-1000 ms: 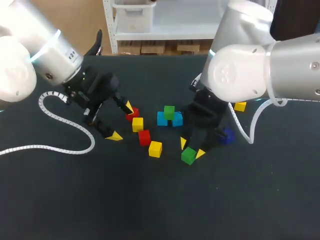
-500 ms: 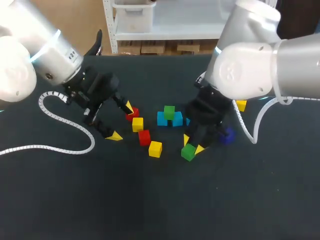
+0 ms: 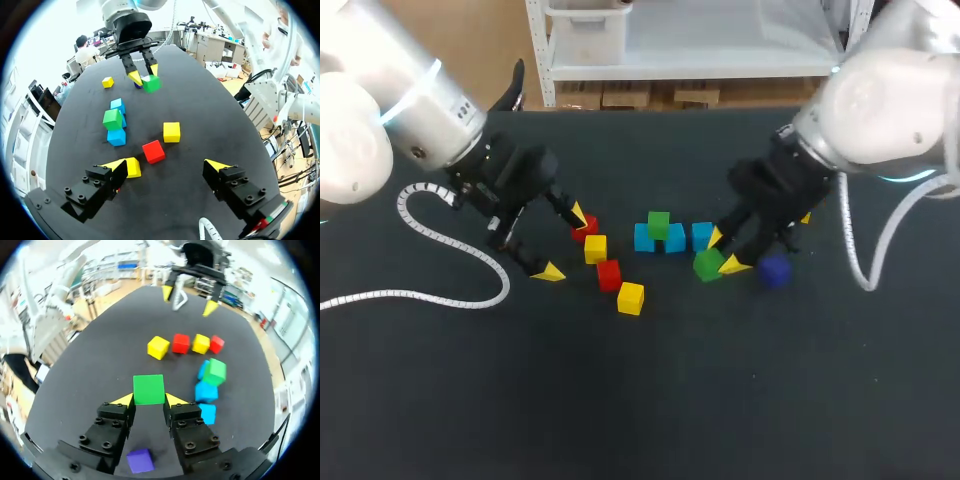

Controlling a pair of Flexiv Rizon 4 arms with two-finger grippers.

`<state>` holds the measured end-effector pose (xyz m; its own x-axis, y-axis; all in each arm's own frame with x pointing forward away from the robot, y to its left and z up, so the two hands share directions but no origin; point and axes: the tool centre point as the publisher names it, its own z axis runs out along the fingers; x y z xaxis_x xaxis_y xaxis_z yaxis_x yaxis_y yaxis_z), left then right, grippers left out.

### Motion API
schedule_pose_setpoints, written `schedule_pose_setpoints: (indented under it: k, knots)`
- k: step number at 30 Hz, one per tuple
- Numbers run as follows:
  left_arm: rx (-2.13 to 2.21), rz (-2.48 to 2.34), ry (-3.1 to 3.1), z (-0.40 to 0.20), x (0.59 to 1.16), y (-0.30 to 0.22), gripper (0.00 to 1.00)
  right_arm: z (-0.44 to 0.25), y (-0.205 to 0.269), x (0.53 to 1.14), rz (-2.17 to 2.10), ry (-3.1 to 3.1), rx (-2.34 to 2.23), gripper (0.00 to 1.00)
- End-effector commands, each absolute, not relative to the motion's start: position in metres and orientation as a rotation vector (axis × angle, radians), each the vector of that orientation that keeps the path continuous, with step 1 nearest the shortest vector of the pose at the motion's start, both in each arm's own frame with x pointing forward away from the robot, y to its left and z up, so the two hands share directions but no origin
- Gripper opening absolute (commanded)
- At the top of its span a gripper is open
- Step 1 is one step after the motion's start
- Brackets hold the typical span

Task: Place the blue cubes, place green cubes on the blue cubes, place the yellow cubes on the green cubes, then place the red cubes on the yellow cubes, and place purple cube on the red cubes.

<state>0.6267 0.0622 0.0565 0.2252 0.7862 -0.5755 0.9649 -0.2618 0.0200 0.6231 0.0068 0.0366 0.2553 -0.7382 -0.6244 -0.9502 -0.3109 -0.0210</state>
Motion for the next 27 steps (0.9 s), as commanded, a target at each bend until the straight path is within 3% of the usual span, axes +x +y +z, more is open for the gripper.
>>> schedule_pose_setpoints:
  k: [1,27]
  knots:
    - [2.135,-0.660,1.617,0.056,0.629,0.062,1.00,0.040,-0.005,0.619,0.661,1.622,-1.927,0.00]
    - [2.135,-0.660,1.617,0.056,0.629,0.062,1.00,0.047,-0.014,0.634,0.611,1.651,-1.899,0.00]
